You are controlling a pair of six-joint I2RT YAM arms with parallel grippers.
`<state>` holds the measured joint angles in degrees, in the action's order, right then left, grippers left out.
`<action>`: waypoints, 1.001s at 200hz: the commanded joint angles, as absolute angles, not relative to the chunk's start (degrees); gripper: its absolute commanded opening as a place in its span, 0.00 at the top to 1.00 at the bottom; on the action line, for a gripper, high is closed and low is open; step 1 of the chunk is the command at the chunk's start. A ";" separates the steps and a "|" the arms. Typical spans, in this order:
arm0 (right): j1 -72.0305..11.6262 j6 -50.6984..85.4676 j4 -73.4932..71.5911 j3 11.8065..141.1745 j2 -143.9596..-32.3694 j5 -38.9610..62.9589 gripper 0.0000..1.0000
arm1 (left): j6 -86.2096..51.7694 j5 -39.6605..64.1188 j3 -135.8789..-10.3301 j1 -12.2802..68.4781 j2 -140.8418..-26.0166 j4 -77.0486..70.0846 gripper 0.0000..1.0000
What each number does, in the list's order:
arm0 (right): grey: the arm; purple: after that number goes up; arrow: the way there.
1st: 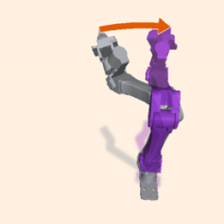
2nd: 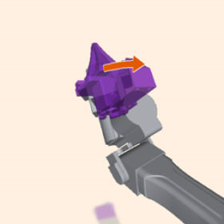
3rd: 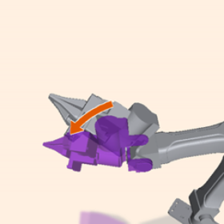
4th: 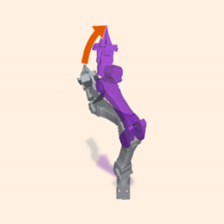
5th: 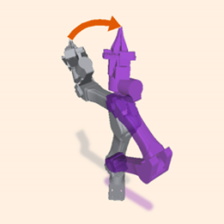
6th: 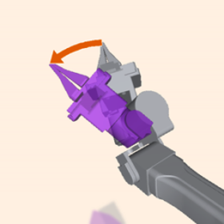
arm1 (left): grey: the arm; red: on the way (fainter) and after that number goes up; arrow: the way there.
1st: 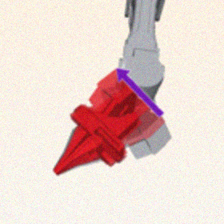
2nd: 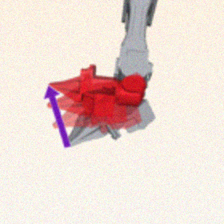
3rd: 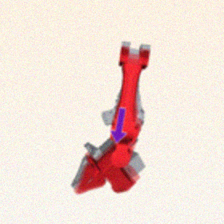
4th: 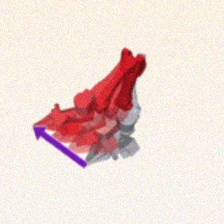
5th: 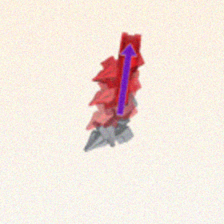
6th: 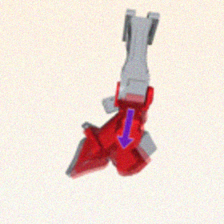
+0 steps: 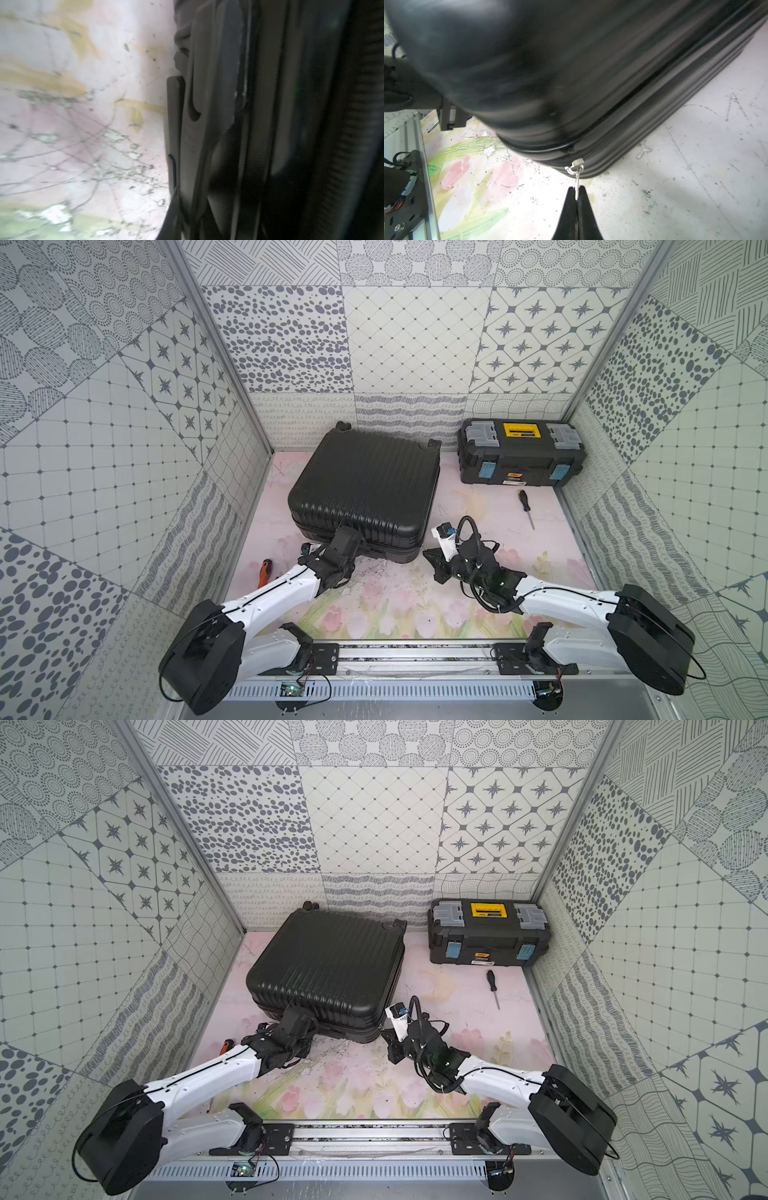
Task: Open the suitcase zippers
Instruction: Unzip the zipper on the suitcase.
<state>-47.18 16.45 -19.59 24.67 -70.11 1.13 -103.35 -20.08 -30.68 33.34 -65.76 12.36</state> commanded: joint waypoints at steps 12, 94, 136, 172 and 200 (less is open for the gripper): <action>-41.66 15.77 -18.81 24.10 -70.13 0.07 1.00 | -95.17 -26.13 -27.56 31.47 -59.07 20.64 1.00; -25.58 17.37 -34.38 32.06 -86.24 10.89 1.00 | -72.35 -5.06 -27.17 28.03 -50.36 32.17 1.00; -19.32 18.95 -41.91 36.41 -95.59 16.43 1.00 | -65.61 3.13 -26.77 24.54 -51.81 33.67 1.00; -14.59 18.90 -39.33 42.93 -100.33 16.94 1.00 | -60.69 4.11 -29.33 24.18 -50.53 40.46 1.00; -11.20 20.39 -36.41 49.90 -105.04 18.22 1.00 | -58.67 4.62 -29.62 22.39 -48.26 43.82 1.00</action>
